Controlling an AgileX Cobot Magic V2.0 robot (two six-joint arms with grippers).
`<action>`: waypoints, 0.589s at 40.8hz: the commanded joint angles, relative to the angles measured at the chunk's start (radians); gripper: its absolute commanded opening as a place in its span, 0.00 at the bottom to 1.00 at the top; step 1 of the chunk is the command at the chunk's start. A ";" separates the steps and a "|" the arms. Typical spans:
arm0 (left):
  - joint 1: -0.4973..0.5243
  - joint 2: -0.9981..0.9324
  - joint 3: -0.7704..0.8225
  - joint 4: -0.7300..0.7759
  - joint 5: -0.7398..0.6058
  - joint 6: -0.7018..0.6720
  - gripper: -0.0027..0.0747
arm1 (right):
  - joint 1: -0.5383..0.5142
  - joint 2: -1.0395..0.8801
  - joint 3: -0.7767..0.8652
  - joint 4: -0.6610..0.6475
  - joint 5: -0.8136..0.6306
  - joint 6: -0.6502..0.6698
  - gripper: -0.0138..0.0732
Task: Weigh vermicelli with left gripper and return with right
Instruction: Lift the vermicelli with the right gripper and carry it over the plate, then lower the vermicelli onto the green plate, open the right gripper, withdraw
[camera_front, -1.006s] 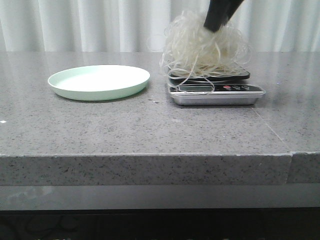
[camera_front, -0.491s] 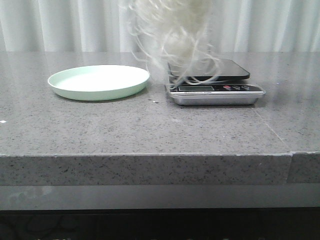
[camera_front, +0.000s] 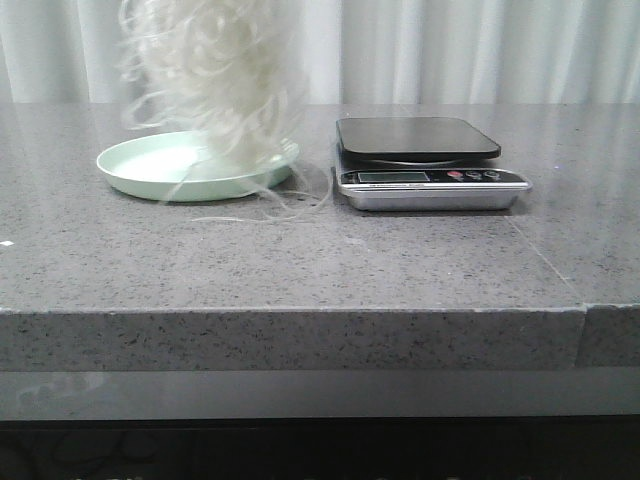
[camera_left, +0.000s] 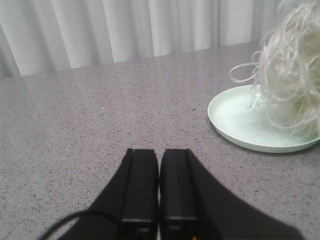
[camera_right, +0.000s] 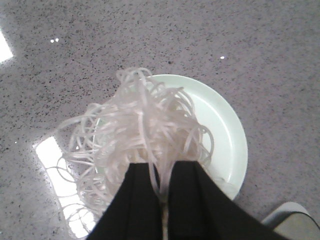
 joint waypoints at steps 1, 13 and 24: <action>0.003 0.005 -0.027 -0.030 -0.072 -0.003 0.21 | 0.004 -0.018 -0.066 0.021 -0.072 0.000 0.34; 0.003 0.005 -0.027 -0.079 -0.072 -0.003 0.21 | 0.004 0.040 -0.072 -0.017 -0.121 0.000 0.34; 0.003 0.005 -0.027 -0.079 -0.072 -0.003 0.21 | 0.004 0.090 -0.072 -0.031 -0.102 0.000 0.34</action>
